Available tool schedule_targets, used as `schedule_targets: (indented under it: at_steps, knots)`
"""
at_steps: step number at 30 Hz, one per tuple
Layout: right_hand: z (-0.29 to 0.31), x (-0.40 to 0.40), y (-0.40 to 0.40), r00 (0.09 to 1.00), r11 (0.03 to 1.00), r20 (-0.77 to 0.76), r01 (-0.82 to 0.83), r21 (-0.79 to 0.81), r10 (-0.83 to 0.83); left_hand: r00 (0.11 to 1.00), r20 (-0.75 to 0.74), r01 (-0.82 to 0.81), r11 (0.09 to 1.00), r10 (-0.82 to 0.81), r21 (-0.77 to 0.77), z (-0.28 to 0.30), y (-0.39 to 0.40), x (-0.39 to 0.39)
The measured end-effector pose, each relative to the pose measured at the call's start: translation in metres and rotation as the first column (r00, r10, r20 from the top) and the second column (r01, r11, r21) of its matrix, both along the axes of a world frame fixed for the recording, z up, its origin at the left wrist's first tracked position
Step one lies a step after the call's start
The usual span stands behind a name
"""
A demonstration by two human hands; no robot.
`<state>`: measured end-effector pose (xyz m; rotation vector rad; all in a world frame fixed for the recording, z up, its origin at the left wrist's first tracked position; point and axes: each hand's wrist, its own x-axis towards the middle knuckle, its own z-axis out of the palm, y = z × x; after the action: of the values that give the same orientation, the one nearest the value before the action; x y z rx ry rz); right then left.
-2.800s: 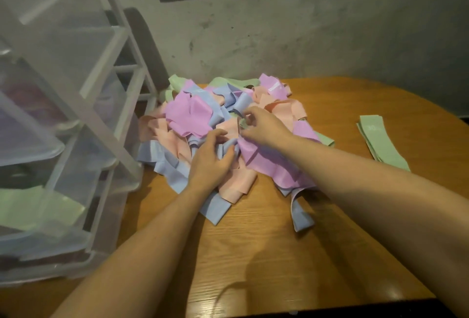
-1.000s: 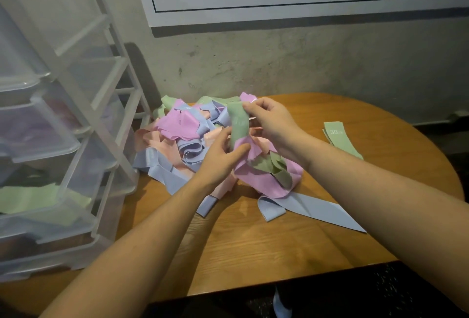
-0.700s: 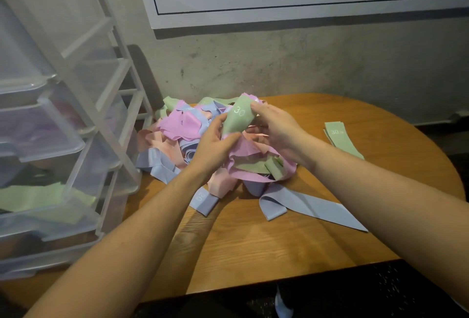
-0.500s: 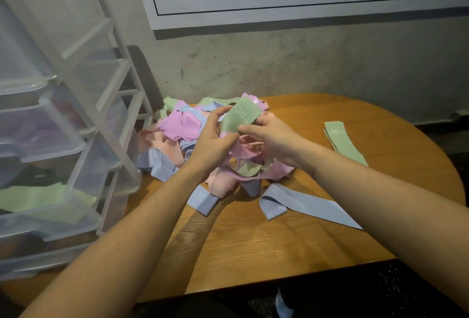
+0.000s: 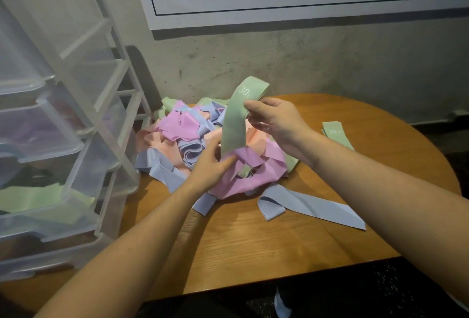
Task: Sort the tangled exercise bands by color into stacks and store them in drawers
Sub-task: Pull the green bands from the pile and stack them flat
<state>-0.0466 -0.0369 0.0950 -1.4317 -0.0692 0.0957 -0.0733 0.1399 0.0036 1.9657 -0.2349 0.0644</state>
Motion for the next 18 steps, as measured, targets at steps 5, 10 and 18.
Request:
schedule_targets:
  at_steps: [5,10,18]
  knots:
    - [0.003,-0.001,-0.005,0.993,0.967,-0.106,-0.019,0.252,0.047,0.999,-0.05,0.003,1.0,-0.002,0.017,-0.008,0.005,0.0]
    - [0.004,-0.001,-0.011,0.988,0.946,-0.153,0.06,0.319,-0.011,0.997,-0.069,0.023,0.996,-0.017,0.09,-0.011,0.017,-0.001]
    - [-0.005,-0.004,-0.032,0.974,0.974,-0.065,0.212,-0.074,-0.217,0.994,-0.109,0.036,0.988,-0.02,0.148,0.003,0.024,-0.001]
